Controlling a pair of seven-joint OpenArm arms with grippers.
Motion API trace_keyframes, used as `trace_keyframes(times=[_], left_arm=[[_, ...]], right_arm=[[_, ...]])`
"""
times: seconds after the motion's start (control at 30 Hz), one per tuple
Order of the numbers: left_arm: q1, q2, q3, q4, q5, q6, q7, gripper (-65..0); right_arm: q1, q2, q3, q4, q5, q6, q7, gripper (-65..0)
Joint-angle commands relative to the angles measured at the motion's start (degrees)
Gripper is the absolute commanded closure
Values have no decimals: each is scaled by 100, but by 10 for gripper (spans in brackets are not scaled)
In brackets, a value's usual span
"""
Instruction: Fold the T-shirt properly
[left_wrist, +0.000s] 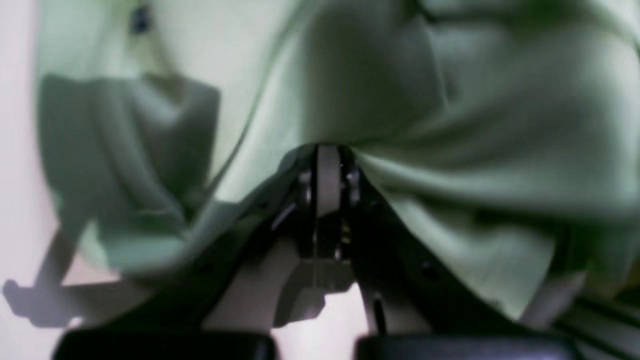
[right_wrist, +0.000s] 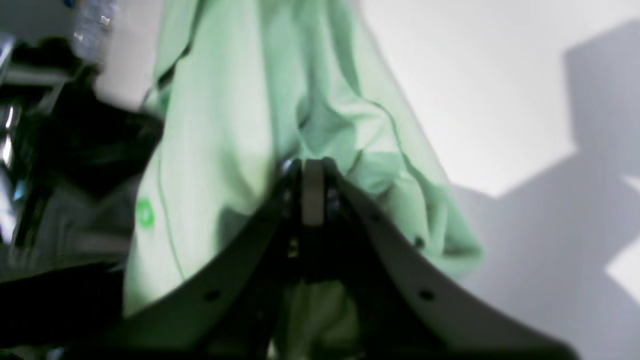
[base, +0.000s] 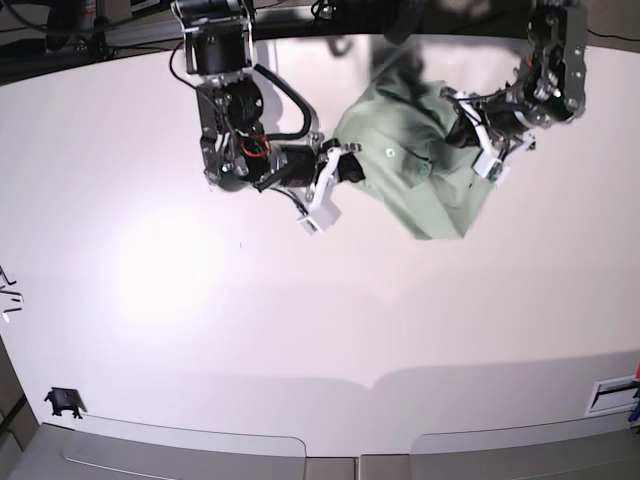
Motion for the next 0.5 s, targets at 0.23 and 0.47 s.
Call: trace_keyframes(times=[0.23,0.47], left_arm=[[-780,-424,-35,129,-184,48,-111,0],[-944,-1027,-262,789,-138,391,-57,0]], right_arm=[[-129,11,-15,966,-48,30,-533,0],[-72,-55,-17,2629,-109,-70,-7,0]])
